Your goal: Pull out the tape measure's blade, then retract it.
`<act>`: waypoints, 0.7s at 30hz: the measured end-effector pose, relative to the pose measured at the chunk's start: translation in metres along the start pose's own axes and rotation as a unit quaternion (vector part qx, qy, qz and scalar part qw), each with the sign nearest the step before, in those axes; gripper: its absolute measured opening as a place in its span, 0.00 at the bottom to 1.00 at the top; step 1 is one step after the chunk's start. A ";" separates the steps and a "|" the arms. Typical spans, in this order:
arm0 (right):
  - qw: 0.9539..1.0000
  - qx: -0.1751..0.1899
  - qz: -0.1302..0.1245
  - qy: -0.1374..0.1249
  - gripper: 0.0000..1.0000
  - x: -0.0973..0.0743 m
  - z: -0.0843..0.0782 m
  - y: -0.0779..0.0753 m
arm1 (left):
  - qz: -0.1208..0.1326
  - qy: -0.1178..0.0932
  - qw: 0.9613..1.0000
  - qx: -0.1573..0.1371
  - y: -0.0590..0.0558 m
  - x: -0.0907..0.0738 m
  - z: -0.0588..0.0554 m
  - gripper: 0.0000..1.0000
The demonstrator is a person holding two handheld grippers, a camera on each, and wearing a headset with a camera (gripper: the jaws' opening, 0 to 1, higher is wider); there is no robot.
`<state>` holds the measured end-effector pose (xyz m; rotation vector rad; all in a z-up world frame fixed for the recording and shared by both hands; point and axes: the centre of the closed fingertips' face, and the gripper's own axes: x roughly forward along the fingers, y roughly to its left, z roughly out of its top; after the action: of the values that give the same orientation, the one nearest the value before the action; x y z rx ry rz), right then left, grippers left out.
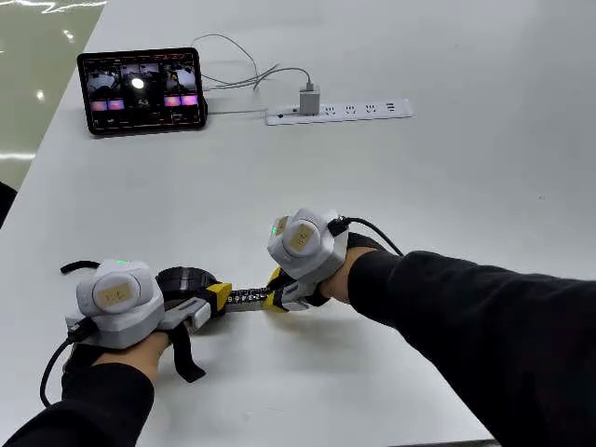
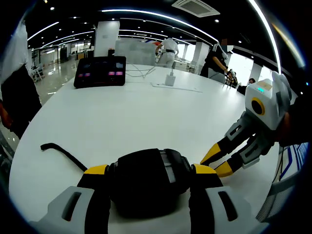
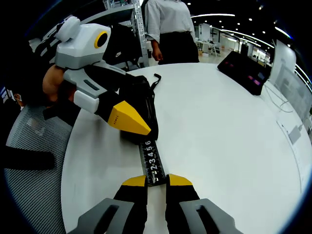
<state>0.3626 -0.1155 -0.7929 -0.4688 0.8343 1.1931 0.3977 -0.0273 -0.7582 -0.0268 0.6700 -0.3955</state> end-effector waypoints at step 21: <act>1.000 0.002 0.003 -0.006 0.09 0.004 0.005 0.001 | -0.002 0.000 1.000 -0.002 0.001 0.001 0.000 0.60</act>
<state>0.3636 -0.1090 -0.7925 -0.4559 0.8278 1.1984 0.3988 -0.0263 -0.7584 -0.0322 0.6717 -0.3969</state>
